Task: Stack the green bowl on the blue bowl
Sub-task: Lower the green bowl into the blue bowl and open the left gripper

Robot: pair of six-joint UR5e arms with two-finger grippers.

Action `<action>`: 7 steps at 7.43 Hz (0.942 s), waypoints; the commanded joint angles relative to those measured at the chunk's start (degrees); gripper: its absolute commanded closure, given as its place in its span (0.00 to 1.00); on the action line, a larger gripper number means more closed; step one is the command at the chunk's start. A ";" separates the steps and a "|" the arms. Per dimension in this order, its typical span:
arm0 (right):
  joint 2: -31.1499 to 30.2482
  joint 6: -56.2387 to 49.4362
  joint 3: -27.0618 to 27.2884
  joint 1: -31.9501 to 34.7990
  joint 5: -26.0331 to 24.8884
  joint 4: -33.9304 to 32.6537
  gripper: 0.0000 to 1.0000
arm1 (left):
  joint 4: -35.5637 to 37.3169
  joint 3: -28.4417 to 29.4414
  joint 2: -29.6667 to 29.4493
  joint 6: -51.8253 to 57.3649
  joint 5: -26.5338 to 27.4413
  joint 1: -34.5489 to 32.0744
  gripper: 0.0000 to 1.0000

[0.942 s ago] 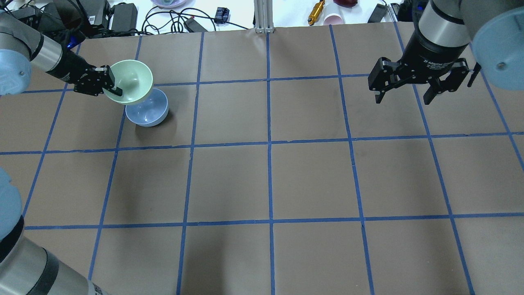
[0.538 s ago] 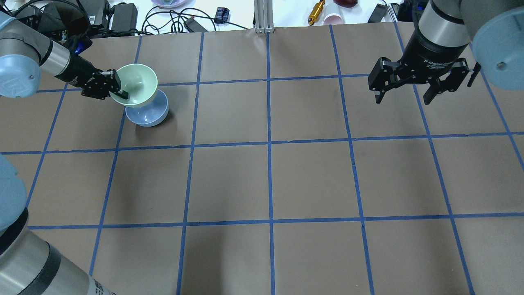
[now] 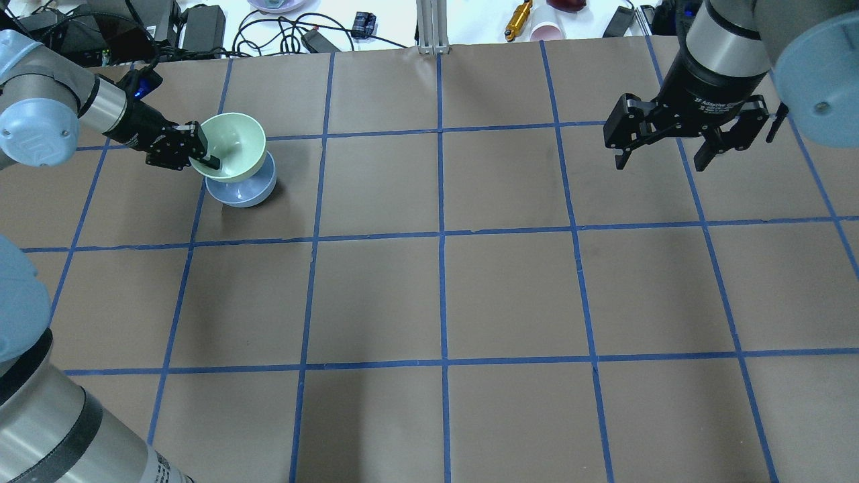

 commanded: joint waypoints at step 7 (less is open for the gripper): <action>0.00 0.00 0.00 0.00 0.00 0.00 0.00 | 1.22 0.16 0.70 -4.39 1.75 0.00 0.00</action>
